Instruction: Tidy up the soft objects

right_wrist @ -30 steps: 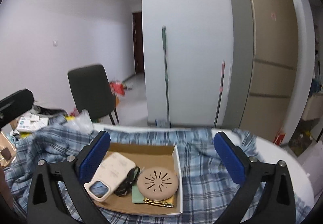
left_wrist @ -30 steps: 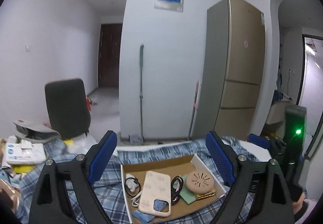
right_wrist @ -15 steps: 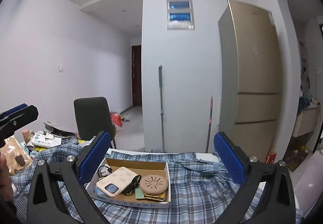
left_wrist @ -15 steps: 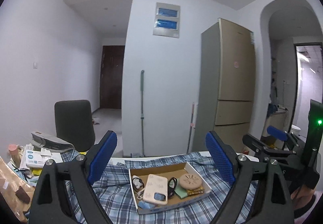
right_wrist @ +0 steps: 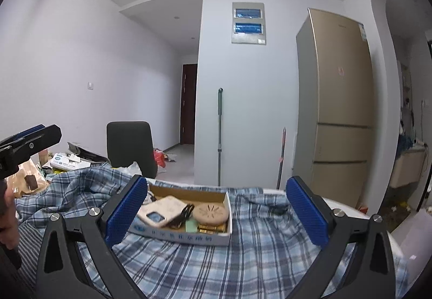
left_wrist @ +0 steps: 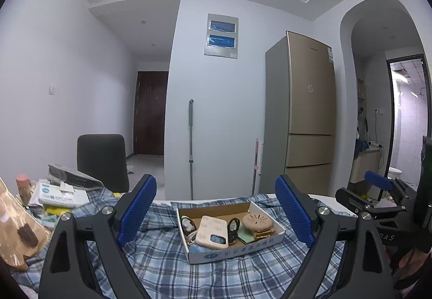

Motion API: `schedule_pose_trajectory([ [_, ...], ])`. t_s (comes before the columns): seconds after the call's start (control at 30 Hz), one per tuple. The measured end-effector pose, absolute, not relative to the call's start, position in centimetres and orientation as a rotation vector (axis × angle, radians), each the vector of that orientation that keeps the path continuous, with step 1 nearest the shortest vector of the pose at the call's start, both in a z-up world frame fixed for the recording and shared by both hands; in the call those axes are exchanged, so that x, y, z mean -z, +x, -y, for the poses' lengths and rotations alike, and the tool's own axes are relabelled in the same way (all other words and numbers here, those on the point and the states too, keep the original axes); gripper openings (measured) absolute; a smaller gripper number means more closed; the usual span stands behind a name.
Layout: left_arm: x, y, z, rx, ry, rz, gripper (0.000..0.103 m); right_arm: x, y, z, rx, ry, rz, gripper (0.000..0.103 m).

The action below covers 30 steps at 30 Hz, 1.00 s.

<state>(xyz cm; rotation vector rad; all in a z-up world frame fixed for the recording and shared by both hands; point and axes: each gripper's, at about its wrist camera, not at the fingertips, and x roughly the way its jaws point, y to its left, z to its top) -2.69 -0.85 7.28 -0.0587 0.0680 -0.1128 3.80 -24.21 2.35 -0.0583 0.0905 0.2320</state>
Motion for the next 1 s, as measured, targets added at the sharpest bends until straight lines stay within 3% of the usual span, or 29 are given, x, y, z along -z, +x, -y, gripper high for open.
schedule_pose_trajectory([
  [0.17,-4.5,-3.5,0.5,0.101,-0.077,0.018,0.091,0.2,3.8,24.5,-0.213,-0.055,-0.095,0.103],
  [0.43,-0.3,-1.7,1.3,0.102,-0.030,-0.063,0.092,1.5,3.9,25.1,-0.223,-0.032,-0.112,0.103],
  [0.87,0.6,-1.4,2.1,0.070,0.018,-0.078,0.093,1.5,3.4,25.1,-0.212,-0.037,-0.095,0.103],
  [1.0,0.6,-1.1,1.8,0.074,-0.002,-0.089,0.103,1.4,3.4,25.1,-0.210,-0.037,-0.092,0.103],
])
